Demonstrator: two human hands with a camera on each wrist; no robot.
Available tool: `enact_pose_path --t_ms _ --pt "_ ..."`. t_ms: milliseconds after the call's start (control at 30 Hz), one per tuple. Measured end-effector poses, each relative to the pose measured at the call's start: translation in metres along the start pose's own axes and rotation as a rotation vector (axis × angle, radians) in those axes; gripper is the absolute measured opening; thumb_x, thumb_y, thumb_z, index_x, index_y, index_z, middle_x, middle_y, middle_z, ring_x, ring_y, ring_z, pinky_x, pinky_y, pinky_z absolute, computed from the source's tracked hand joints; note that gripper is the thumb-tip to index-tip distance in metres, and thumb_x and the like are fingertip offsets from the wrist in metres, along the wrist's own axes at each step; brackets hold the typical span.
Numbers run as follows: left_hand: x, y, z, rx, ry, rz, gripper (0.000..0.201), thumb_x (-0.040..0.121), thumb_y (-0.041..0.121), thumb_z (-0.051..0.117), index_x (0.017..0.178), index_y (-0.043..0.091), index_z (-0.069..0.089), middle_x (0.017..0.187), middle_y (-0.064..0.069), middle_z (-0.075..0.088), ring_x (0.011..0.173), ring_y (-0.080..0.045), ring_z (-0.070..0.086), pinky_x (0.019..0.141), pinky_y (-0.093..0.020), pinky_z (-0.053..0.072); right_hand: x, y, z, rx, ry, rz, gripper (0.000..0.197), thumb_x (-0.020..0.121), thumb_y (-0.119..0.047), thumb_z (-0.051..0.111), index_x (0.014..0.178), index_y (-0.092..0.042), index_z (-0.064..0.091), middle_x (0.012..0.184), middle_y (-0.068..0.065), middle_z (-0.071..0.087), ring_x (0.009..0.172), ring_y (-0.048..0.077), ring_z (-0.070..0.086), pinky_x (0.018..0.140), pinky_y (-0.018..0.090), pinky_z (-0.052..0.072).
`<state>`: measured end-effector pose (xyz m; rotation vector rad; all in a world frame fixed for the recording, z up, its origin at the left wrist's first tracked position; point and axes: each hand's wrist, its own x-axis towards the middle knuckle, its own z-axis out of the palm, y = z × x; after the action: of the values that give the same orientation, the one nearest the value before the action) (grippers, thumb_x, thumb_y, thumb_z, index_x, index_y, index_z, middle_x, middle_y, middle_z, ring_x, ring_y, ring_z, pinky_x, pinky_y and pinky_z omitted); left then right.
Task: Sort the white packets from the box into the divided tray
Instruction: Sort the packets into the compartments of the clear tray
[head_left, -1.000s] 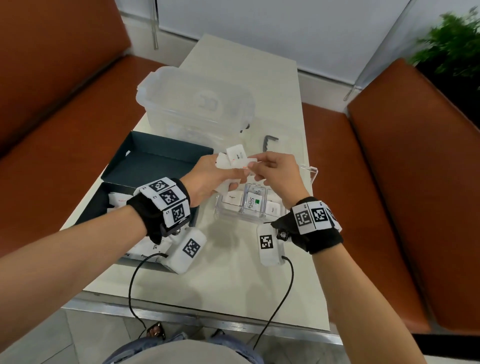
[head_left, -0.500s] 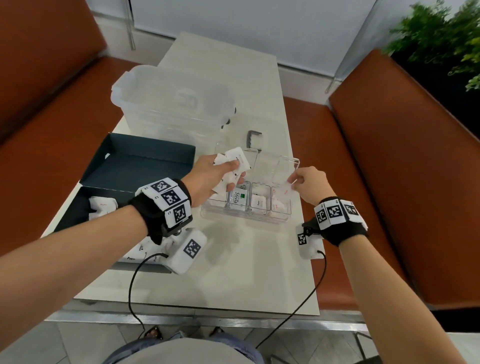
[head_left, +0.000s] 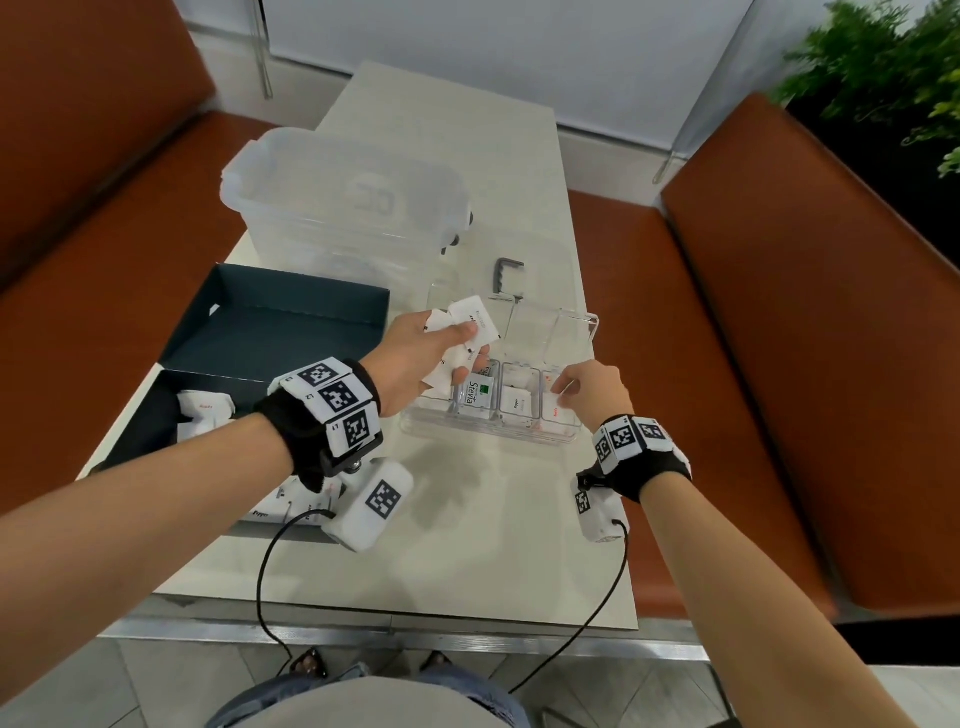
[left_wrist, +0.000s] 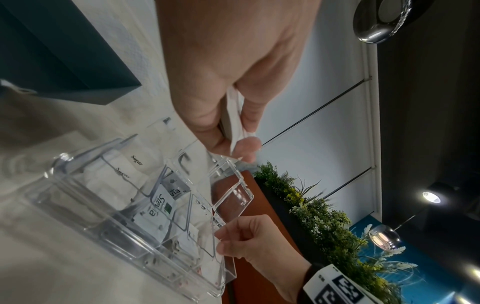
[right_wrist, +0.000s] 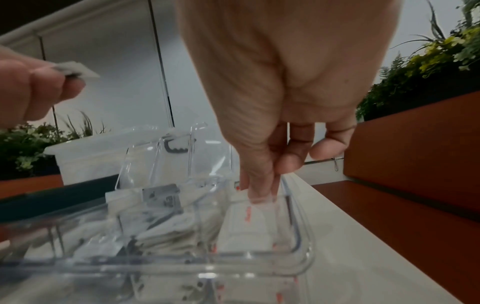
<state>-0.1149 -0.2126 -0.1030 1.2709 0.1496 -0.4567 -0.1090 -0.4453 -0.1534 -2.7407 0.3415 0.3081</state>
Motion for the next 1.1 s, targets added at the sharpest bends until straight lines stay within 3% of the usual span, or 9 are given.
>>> enact_pose_path --t_ms 233,367,467,533,633,733,867,967,1100 --pt "0.000 -0.001 -0.001 0.012 -0.002 -0.005 0.028 0.095 0.012 0.059 0.120 -0.001 0.057 0.103 -0.025 0.068 0.077 -0.025 0.066 0.047 -0.022 0.049 -0.001 0.001 0.009 -0.097 0.056 -0.050 0.009 0.085 -0.009 0.066 0.085 -0.018 0.067 0.092 0.000 0.069 0.093 0.023 0.062 0.096 0.042 0.043" --pt "-0.001 0.000 -0.001 0.037 -0.016 -0.005 0.029 0.095 0.010 0.060 0.121 -0.002 0.057 0.100 -0.025 0.068 0.072 -0.025 0.064 0.047 -0.022 0.048 -0.004 0.000 0.012 -0.193 0.109 -0.090 0.015 0.088 -0.007 0.059 0.081 -0.018 0.065 0.088 -0.003 0.069 0.093 0.022 0.059 0.084 0.034 0.031" --pt "-0.001 -0.001 -0.003 0.070 -0.027 -0.005 0.034 0.093 0.011 0.063 0.123 -0.003 0.056 0.096 -0.026 0.067 0.073 -0.029 0.056 0.049 -0.024 0.046 -0.005 -0.006 0.003 -0.132 0.186 -0.142 0.011 0.090 -0.011 0.058 0.087 -0.016 0.067 0.090 0.000 0.068 0.088 0.020 0.059 0.087 0.033 0.039" --pt "0.000 -0.002 -0.004 0.101 -0.022 -0.008 0.035 0.091 0.013 0.066 0.122 -0.001 0.057 0.092 -0.023 0.068 0.060 -0.024 0.052 0.051 -0.024 0.045 -0.009 -0.018 -0.009 0.055 0.264 -0.204 0.006 0.090 -0.016 0.062 0.088 -0.015 0.068 0.084 0.000 0.065 0.079 0.013 0.059 0.079 0.021 0.046" --pt "0.001 -0.003 -0.003 0.145 -0.009 -0.004 0.035 0.087 0.016 0.072 0.118 0.004 0.062 0.096 -0.021 0.072 0.066 -0.024 0.058 0.058 -0.024 0.043 -0.023 -0.048 -0.028 0.300 0.307 -0.315 0.011 0.091 -0.026 0.062 0.092 -0.019 0.070 0.075 -0.008 0.062 0.065 -0.001 0.054 0.058 0.002 0.037" --pt "0.000 -0.003 0.000 0.155 -0.043 0.036 0.028 0.085 0.012 0.073 0.111 0.005 0.065 0.082 -0.008 0.073 0.059 -0.015 0.064 0.045 -0.019 0.043 -0.036 -0.072 -0.041 0.447 0.151 -0.400 0.022 0.091 -0.035 0.061 0.109 -0.023 0.068 0.081 -0.005 0.068 0.069 0.005 0.063 0.062 0.009 0.047" --pt "-0.004 0.001 0.003 0.139 -0.054 0.065 0.027 0.087 0.009 0.069 0.113 0.001 0.064 0.080 -0.006 0.073 0.057 -0.014 0.066 0.042 -0.019 0.044 -0.035 -0.077 -0.046 0.526 0.131 -0.414 0.015 0.086 -0.019 0.069 0.101 -0.017 0.070 0.073 0.005 0.071 0.058 0.003 0.061 0.061 0.013 0.050" --pt "-0.004 0.003 0.000 0.120 -0.013 0.018 0.029 0.093 0.019 0.064 0.114 -0.001 0.062 0.074 -0.010 0.070 0.050 -0.017 0.058 0.041 -0.019 0.042 -0.023 -0.065 -0.045 0.653 0.172 -0.288 0.013 0.087 -0.012 0.066 0.100 -0.011 0.070 0.072 0.006 0.069 0.059 0.009 0.061 0.058 0.022 0.051" --pt "-0.004 0.005 -0.005 0.013 0.035 -0.029 0.025 0.097 0.022 0.058 0.112 0.002 0.061 0.087 -0.017 0.069 0.068 -0.024 0.067 0.043 -0.022 0.046 -0.005 -0.040 -0.029 0.758 0.127 -0.057 0.014 0.089 -0.005 0.062 0.101 -0.005 0.070 0.073 0.004 0.066 0.059 0.010 0.060 0.059 0.023 0.050"
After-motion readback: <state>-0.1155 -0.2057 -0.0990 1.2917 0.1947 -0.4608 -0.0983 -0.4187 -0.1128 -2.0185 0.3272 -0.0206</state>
